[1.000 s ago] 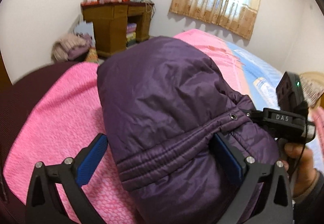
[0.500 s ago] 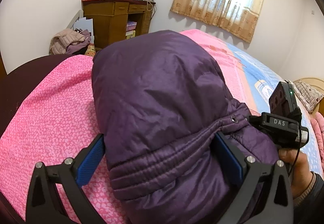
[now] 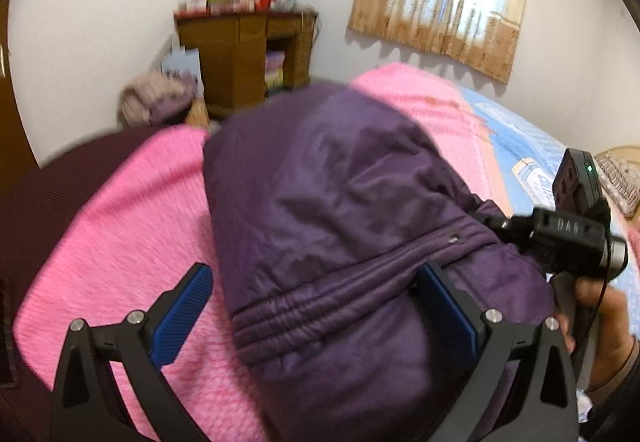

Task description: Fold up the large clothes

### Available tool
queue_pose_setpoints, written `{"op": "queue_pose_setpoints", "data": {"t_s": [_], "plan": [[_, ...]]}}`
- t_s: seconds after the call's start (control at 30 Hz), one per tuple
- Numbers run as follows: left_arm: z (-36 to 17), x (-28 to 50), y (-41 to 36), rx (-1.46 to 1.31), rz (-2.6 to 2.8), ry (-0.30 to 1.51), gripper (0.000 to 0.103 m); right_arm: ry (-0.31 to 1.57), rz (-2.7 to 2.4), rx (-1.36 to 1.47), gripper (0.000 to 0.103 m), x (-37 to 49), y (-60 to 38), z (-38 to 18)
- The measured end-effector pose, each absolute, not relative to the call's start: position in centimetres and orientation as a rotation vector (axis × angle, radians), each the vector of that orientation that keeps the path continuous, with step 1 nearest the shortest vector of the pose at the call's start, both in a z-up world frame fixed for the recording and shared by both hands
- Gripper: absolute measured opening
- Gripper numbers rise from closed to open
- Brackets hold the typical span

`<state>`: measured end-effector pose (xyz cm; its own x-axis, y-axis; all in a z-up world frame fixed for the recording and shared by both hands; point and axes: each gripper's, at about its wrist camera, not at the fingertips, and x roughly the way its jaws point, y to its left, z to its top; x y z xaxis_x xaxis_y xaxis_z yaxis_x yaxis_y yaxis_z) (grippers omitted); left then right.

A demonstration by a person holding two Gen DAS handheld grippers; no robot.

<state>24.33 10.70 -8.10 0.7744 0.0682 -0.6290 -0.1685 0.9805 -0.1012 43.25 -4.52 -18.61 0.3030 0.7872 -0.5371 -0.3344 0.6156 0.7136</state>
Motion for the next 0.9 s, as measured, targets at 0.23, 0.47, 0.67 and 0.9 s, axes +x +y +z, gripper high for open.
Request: {"op": "queue_pose_setpoints", "data": {"t_s": [0.23, 0.47, 0.67, 0.9], "plan": [[-3.8, 20.8, 9.4, -0.082, 0.161, 0.555, 0.103, 0.783, 0.635, 0.516, 0.072, 38.8, -9.6, -11.0], [-1.3, 17.2, 8.6, -0.052, 0.170, 0.468, 0.103, 0.617, 0.573, 0.221, 0.073, 29.1, -7.2, -6.4], [0.2, 16.5, 7.8, -0.048, 0.154, 0.425, 0.103, 0.520, 0.560, 0.093, 0.074, 23.1, -6.4, -4.9], [1.0, 15.6, 7.9, -0.066, 0.150, 0.399, 0.103, 0.475, 0.567, 0.055, 0.074, 21.0, -6.0, -3.7]]}}
